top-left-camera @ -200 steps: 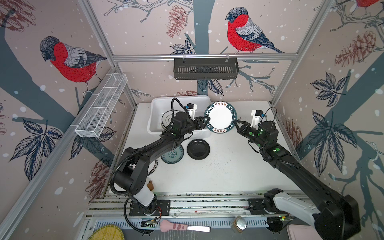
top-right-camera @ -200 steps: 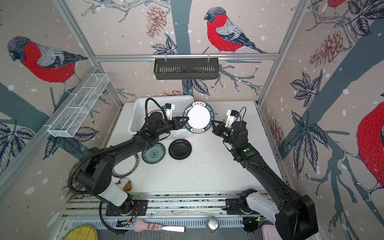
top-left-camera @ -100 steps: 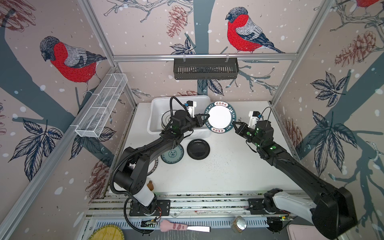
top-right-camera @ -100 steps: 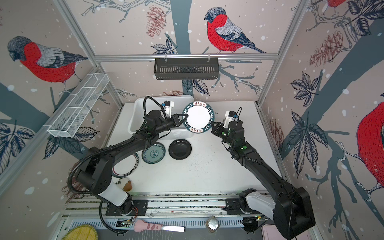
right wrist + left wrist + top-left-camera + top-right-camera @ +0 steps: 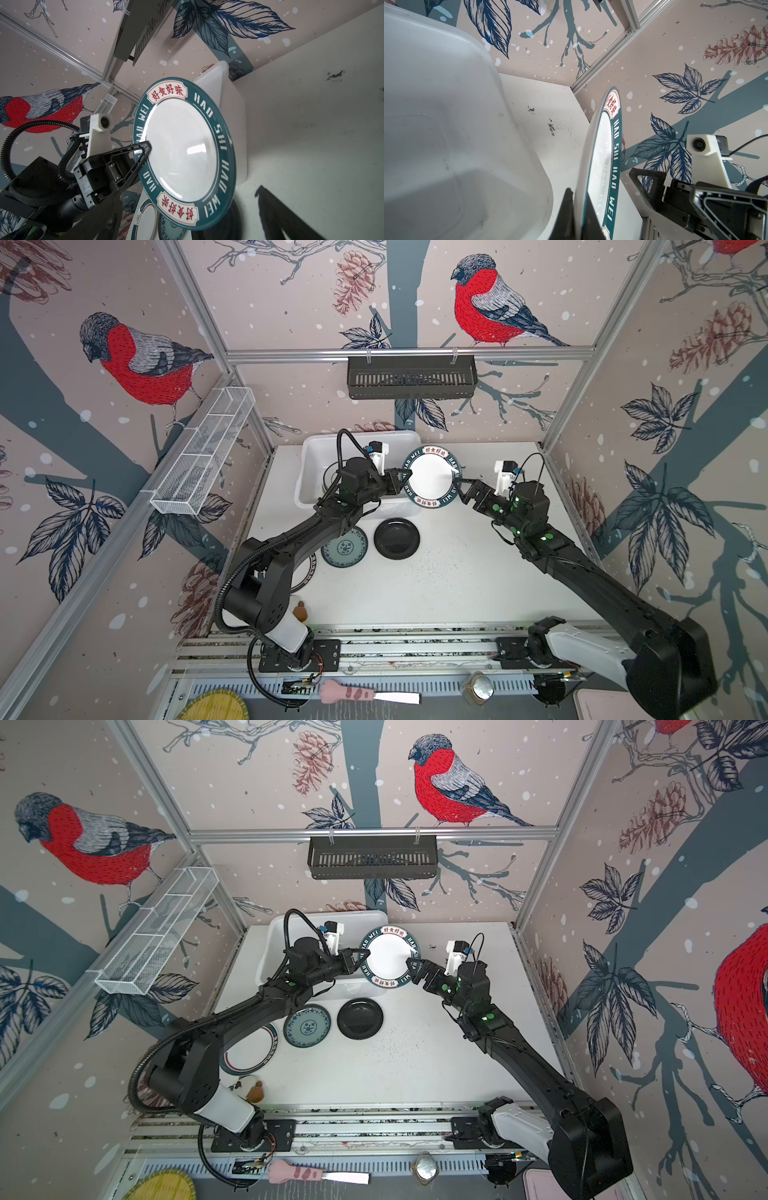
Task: Place the plates into the plastic bin on the countertop
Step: 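Move the green-rimmed plate over the bin with the left gripper while the right gripper withdraws, then lower the green-rimmed plate into the bin onto the stack with the left gripper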
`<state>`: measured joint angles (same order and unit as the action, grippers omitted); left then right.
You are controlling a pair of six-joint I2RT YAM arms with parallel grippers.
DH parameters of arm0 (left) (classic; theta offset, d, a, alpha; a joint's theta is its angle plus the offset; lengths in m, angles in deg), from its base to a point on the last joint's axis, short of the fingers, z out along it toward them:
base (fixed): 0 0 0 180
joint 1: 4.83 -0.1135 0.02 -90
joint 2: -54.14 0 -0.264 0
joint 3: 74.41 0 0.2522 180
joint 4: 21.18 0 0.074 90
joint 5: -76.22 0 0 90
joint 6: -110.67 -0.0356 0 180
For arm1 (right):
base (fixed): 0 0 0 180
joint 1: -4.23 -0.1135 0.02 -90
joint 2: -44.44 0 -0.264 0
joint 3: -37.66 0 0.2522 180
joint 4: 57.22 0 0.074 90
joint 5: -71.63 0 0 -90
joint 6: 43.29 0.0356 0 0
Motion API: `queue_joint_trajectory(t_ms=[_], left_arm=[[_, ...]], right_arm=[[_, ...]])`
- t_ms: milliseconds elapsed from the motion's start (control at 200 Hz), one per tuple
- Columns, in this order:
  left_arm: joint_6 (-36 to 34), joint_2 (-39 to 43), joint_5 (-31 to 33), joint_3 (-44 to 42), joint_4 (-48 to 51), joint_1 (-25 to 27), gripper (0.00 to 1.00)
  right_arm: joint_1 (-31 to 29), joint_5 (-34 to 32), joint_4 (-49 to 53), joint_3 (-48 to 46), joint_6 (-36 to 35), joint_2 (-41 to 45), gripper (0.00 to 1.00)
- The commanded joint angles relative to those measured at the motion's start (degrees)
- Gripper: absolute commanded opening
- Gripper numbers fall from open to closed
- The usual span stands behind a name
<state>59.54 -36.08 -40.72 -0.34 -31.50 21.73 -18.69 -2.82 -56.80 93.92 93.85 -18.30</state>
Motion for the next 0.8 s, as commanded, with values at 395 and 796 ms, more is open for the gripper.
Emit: queue_joint_trajectory(t_ms=[395,796], left_arm=[[-5.13,7.2,4.08,-1.27,5.25,-6.48,0.0],[-12.75,14.39,21.15,-2.83,13.39,-14.46,0.0]], right_arm=[[0.32,-2.39,2.16,-2.26,-3.01,3.73,1.0],[1.47,-2.05,5.76,-2.27,-5.47,6.67,0.99]])
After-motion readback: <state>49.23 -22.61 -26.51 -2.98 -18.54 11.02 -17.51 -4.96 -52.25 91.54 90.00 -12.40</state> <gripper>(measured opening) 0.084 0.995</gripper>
